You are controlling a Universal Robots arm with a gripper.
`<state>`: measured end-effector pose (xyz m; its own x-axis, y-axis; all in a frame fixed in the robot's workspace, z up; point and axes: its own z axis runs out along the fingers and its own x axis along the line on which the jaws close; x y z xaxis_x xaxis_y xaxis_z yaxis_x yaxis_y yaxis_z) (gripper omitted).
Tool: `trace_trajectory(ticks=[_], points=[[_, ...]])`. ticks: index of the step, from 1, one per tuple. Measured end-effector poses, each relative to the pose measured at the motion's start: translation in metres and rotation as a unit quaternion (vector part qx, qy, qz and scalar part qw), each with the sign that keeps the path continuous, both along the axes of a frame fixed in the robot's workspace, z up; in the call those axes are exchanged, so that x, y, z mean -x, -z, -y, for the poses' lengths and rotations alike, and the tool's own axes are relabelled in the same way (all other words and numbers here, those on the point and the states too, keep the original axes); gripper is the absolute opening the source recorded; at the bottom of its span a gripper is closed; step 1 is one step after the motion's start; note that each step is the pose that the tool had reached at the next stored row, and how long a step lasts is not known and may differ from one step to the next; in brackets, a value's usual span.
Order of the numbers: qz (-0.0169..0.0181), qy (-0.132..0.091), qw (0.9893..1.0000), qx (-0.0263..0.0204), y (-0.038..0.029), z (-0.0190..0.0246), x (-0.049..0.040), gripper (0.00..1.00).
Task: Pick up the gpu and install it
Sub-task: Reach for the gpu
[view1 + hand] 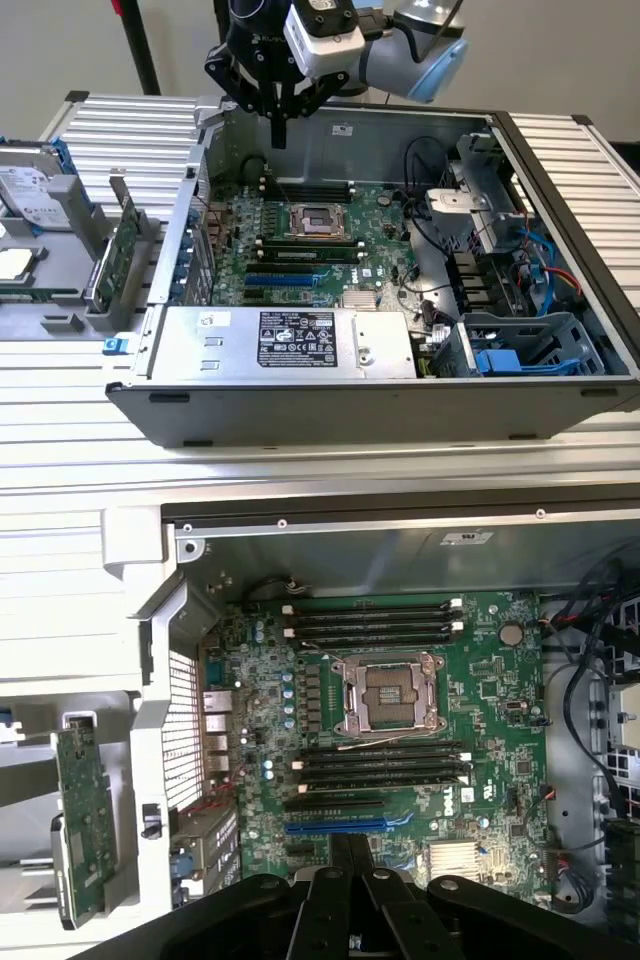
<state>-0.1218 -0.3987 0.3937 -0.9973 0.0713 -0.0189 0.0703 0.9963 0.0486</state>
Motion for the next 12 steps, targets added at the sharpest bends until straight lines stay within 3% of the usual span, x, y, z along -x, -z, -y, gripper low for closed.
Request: trace_trajectory(ticks=[12], points=[[-0.0002,0.000,1.0000,-0.0001,0.0002,0.0001,0.0045,0.00]])
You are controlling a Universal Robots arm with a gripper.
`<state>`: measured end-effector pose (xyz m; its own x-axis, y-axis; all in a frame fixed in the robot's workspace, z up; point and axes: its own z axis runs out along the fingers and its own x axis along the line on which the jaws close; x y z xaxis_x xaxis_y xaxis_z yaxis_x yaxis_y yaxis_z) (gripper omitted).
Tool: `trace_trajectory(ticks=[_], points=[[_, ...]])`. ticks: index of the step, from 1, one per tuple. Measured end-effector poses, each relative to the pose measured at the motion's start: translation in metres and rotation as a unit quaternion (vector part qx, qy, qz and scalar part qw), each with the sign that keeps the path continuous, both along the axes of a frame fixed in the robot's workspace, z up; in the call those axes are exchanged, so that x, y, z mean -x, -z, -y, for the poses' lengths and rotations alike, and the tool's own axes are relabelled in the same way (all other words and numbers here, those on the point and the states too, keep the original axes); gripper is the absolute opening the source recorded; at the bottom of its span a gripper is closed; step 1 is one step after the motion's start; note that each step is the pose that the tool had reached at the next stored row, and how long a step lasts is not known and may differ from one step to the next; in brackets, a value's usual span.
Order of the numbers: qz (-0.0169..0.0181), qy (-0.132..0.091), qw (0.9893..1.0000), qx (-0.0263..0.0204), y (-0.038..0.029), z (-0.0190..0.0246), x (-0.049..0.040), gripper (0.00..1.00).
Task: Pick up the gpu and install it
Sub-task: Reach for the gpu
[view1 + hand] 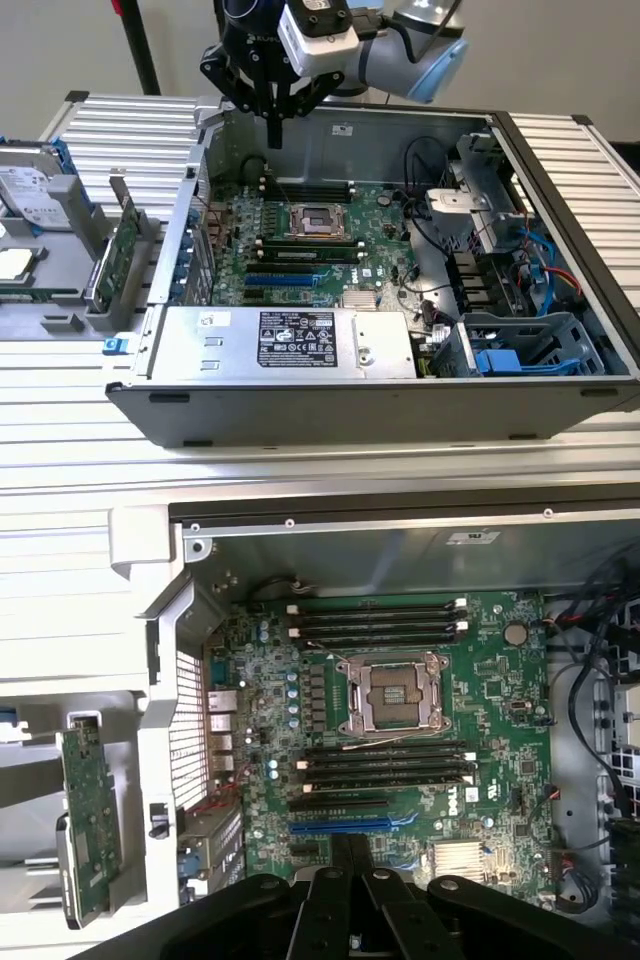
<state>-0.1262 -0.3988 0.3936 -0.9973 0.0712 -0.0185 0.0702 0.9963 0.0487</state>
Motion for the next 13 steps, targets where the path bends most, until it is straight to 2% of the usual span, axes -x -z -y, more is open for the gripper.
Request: trace_trajectory(ticks=[13], points=[[-0.0003,0.000,1.0000,0.0000,0.0001,0.0000,0.0018,0.00]])
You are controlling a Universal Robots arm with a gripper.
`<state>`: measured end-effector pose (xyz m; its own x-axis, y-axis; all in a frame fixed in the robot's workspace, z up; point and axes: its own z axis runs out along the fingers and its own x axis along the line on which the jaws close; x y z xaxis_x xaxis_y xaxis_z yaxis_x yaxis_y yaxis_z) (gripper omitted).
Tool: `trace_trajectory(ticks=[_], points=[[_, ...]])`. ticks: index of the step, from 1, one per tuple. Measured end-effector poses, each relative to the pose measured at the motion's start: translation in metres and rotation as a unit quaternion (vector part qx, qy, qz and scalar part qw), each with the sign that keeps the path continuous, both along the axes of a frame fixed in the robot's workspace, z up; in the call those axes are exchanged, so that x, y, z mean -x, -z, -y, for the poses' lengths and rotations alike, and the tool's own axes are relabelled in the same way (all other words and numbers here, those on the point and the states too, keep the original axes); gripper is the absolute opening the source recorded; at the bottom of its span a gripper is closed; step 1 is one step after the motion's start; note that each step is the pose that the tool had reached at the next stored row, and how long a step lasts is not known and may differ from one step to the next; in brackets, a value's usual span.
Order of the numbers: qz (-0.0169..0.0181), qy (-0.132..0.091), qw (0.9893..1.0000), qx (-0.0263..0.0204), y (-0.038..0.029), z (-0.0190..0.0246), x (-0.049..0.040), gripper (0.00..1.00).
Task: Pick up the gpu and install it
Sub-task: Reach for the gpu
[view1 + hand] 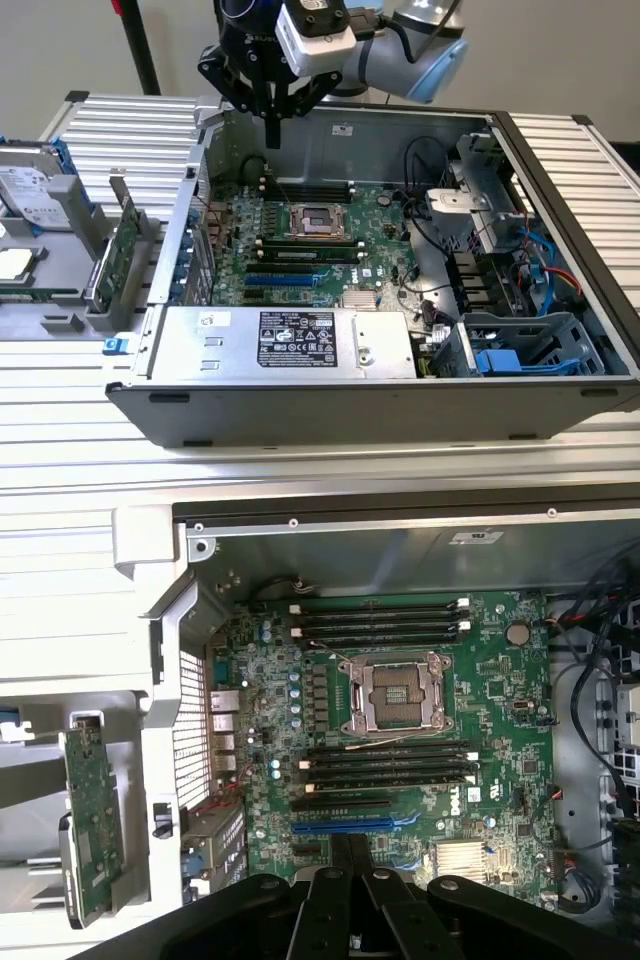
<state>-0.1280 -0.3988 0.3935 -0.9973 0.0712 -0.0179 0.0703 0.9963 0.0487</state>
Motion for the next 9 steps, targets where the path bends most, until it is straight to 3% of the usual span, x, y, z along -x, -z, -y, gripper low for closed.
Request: trace_trajectory(ticks=[9], points=[[0.0000,0.000,1.0000,0.0000,0.0000,0.0000,0.0096,0.00]])
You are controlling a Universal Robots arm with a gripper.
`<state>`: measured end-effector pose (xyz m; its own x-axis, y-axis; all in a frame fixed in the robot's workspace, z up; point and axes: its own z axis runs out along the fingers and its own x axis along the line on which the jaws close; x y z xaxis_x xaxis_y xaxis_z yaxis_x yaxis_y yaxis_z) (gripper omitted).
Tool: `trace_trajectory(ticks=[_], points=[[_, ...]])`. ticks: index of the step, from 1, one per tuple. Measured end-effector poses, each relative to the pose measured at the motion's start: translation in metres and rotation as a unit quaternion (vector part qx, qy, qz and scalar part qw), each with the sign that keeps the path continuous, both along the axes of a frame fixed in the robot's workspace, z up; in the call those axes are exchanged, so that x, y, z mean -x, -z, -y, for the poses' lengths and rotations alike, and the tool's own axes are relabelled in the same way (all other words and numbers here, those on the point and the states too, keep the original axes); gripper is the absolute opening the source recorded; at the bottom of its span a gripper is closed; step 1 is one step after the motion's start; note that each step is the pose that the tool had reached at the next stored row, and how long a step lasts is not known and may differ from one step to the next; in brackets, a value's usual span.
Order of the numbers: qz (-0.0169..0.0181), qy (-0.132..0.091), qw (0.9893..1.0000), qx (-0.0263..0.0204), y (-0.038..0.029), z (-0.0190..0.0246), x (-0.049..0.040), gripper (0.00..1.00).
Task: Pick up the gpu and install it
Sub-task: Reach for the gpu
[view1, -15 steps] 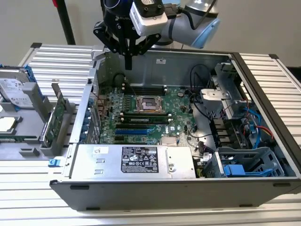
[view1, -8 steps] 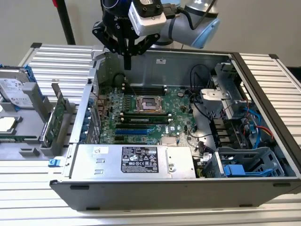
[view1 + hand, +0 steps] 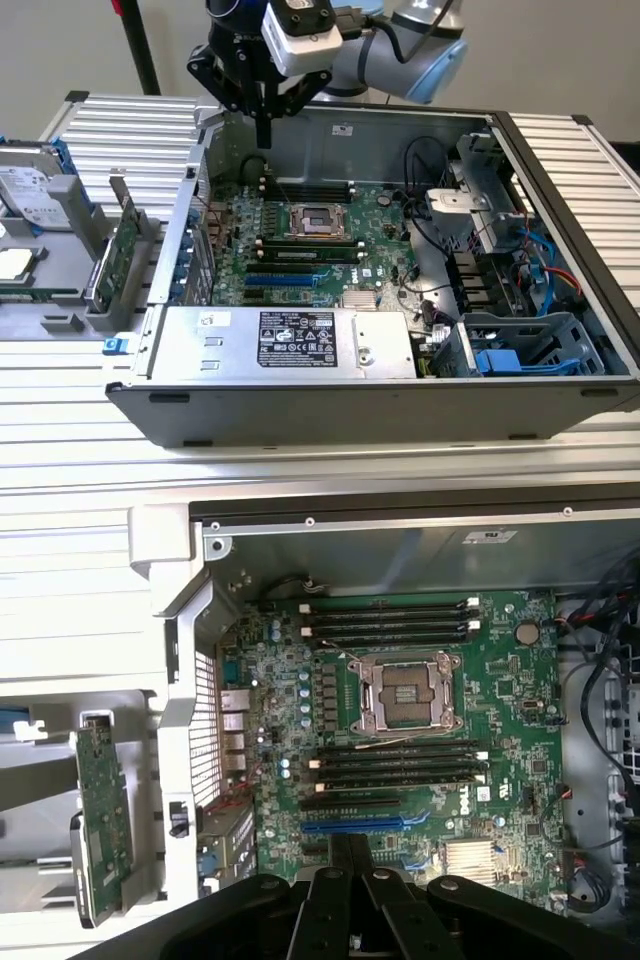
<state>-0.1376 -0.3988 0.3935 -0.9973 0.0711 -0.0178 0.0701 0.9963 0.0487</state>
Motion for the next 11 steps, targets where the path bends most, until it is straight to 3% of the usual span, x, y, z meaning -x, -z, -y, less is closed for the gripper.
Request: trace_trajectory(ticks=[11], points=[[0.0000,0.000,1.0000,0.0000,0.0000,0.0000,0.0129,0.00]])
